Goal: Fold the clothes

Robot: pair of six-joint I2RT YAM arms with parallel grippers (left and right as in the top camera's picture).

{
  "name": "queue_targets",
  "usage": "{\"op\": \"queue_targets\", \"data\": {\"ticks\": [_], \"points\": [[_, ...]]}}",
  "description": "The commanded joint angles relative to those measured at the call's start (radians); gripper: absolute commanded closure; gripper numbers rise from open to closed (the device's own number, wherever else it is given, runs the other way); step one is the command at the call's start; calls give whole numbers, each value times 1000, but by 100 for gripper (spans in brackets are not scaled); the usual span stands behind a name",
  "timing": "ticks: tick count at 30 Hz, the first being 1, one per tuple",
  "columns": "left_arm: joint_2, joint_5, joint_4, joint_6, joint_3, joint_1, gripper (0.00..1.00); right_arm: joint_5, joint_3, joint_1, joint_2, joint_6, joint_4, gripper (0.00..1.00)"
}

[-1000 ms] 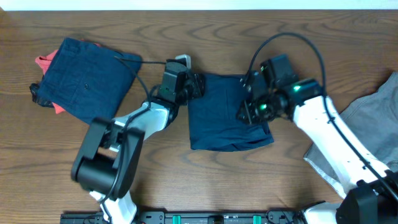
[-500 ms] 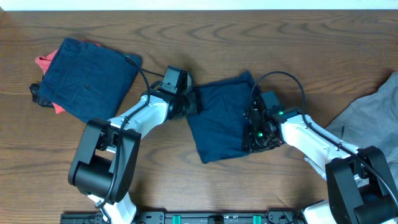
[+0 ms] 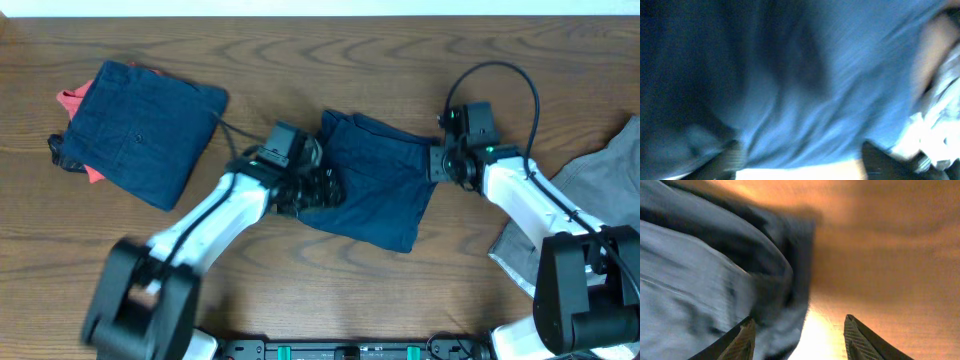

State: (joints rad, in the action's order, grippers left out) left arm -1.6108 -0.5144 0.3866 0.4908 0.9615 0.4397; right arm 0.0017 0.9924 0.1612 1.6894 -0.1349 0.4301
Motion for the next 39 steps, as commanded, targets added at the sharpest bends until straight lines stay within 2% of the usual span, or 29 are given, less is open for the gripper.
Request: {"op": "queue_targets", "data": {"ticks": [1,5,11,16,20,27,29,34,36,39], "points": [[104,209,-71,-55,11,-6,2,-14,27,11,-3,47,29,43],[96,266,-183,-162,11,-16,2,-14,27,24,-2,47,88,43],[-33,256,-261,-258,11,-67,2,-14,27,26,-2,46,140,43],[-171,106,-401,-361,11,-118,2,-18,27,28,-2,46,158,42],[-252,-11,-484,-363,11,-123,2,-18,27,29,-2,46,168,42],[-367,-145,-476,-348,11,-73,0,-21,27,29,-2,40,169,42],[-388,-149,-470,-348,11,-55,12,-28,27,29,-2,37,171,43],[-388,-154,-487,-349,11,-45,76,-30,27,29,-2,35,183,43],[-370,-151,-495,-349,12,-51,89,-35,27,29,-2,35,191,42],[-320,-146,-501,-360,18,-75,94,-36,27,29,-2,35,204,42]]}}
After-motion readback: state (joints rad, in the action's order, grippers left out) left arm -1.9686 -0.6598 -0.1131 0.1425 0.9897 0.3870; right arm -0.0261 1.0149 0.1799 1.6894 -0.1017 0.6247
